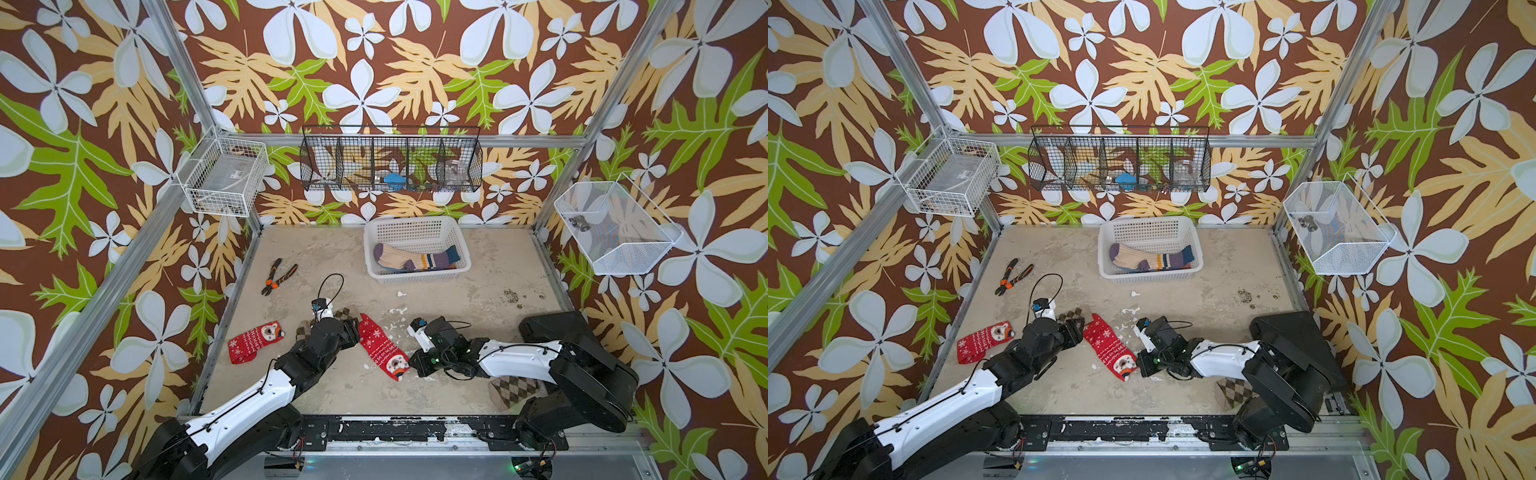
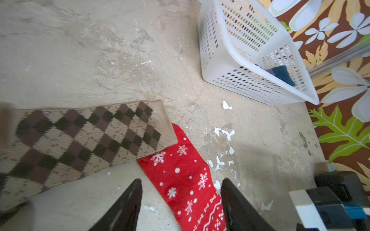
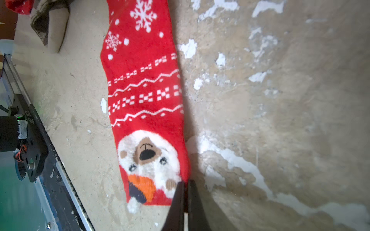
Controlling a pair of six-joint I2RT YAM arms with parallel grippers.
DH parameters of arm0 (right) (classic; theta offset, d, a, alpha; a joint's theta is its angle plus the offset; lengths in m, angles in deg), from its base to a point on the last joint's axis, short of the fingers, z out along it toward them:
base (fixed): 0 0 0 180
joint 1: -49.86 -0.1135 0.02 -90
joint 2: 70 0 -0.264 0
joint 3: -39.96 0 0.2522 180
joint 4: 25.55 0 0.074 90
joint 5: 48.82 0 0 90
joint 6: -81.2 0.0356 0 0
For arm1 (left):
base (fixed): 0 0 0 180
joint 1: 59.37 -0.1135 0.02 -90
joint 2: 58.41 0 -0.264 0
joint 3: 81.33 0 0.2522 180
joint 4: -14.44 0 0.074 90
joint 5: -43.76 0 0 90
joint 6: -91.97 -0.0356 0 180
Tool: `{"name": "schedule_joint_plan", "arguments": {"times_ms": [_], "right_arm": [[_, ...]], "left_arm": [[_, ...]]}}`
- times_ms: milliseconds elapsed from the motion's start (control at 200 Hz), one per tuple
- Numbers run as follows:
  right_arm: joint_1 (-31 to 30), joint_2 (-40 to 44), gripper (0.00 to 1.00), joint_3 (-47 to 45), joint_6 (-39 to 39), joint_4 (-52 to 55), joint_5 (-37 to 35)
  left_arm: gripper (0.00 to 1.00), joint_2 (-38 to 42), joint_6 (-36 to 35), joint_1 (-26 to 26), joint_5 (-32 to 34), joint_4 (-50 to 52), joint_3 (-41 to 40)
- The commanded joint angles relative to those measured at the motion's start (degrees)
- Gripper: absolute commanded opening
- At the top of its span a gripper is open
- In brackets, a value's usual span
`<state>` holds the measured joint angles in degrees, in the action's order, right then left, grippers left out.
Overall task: Place the socks together as a pair
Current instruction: Move the sock to the center of the board, then pick up the sock from the center of the board.
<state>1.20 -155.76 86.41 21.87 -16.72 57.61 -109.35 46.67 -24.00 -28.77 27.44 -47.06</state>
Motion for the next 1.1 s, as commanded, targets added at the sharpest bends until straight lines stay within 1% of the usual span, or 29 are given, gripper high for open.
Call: {"name": "schedule_joint_plan", "arguments": {"times_ms": [0, 125, 205, 240, 295, 345, 400, 440, 510, 550, 606, 641, 666, 711, 721, 811, 886, 1021, 1096], "right_arm": [[1.6, 3.9, 0.00, 0.6, -3.7, 7.0, -7.5], [9.6, 10.1, 0.00, -2.6, -7.1, 9.0, -7.8], [14.6, 11.9, 0.00, -3.1, -8.6, 10.1, -7.9], [15.3, 12.5, 0.02, -2.9, -8.7, 9.5, -7.6], [15.6, 12.9, 0.08, -2.5, -8.4, 9.0, -9.9], [16.2, 12.9, 0.09, -2.1, -8.4, 8.7, -11.3], [17.6, 13.1, 0.11, -2.3, -8.2, 8.0, -10.8], [18.3, 13.9, 0.19, -2.7, -8.0, 7.5, -9.7], [18.8, 17.0, 0.38, -3.7, -7.7, 6.6, -9.4], [19.0, 19.4, 0.44, -4.2, -7.6, 6.7, -9.3], [19.1, 23.0, 0.49, -4.8, -7.4, 6.9, -8.8], [19.1, 25.2, 0.51, -5.1, -7.2, 7.2, -8.0], [19.1, 26.7, 0.51, -5.3, -7.1, 7.4, -7.3], [19.1, 28.9, 0.52, -5.4, -7.0, 7.9, -5.9], [19.1, 29.4, 0.52, -5.4, -6.9, 7.9, -5.5], [19.1, 32.1, 0.52, -5.7, -6.7, 8.7, -3.0], [19.1, 32.9, 0.52, -5.8, -7.2, 9.0, -1.9], [19.1, 32.8, 0.51, -6.7, -7.4, 8.2, 1.2], [19.1, 33.0, 0.51, -6.9, -7.4, 7.9, 2.1]], "left_arm": [[0.63, 1.5, -0.9, -1.3, 6.4, 3.5, -0.4], [0.63, 3.9, -0.6, -3.7, 6.8, 3.9, -1.4], [0.61, 4.6, 0.7, -4.8, 6.8, 4.3, -1.8], [0.60, 4.8, 1.6, -5.2, 6.9, 4.6, -2.0], [0.58, 5.2, 3.3, -5.9, 6.9, 4.9, -2.6], [0.57, 5.6, 4.9, -7.1, 6.6, 5.6, -3.1], [0.55, 6.5, 6.0, -9.2, 5.3, 6.4, -3.5], [0.55, 7.5, 6.5, -10.9, 4.6, 7.2, -3.8], [0.54, 9.5, 6.5, -13.9, 4.1, 8.9, -3.7], [0.53, 10.6, 6.3, -15.6, 4.5, 9.9, -3.4], [0.52, 11.9, 6.2, -17.3, 6.0, 11.3, -2.6], [0.58, 12.2, 6.0, -18.4, 7.2, 12.2, -2.0], [0.70, 12.1, 5.8, -19.3, 8.1, 12.6, -1.5], [0.97, 11.3, 5.5, -20.9, 10.1, 13.2, -0.7], [0.99, 11.0, 5.3, -21.3, 10.4, 13.2, -0.5], [1.00, 7.1, 4.5, -26.3, 10.7, 13.2, 1.5], [1.00, 3.7, 4.6, -31.9, 8.0, 12.3, 3.0], [1.00, -1.0, 3.6, -38.2, 7.0, 11.0, 5.7], [1.00, -3.7, 3.7, -42.6, 3.8, 9.8, 5.6]]}}
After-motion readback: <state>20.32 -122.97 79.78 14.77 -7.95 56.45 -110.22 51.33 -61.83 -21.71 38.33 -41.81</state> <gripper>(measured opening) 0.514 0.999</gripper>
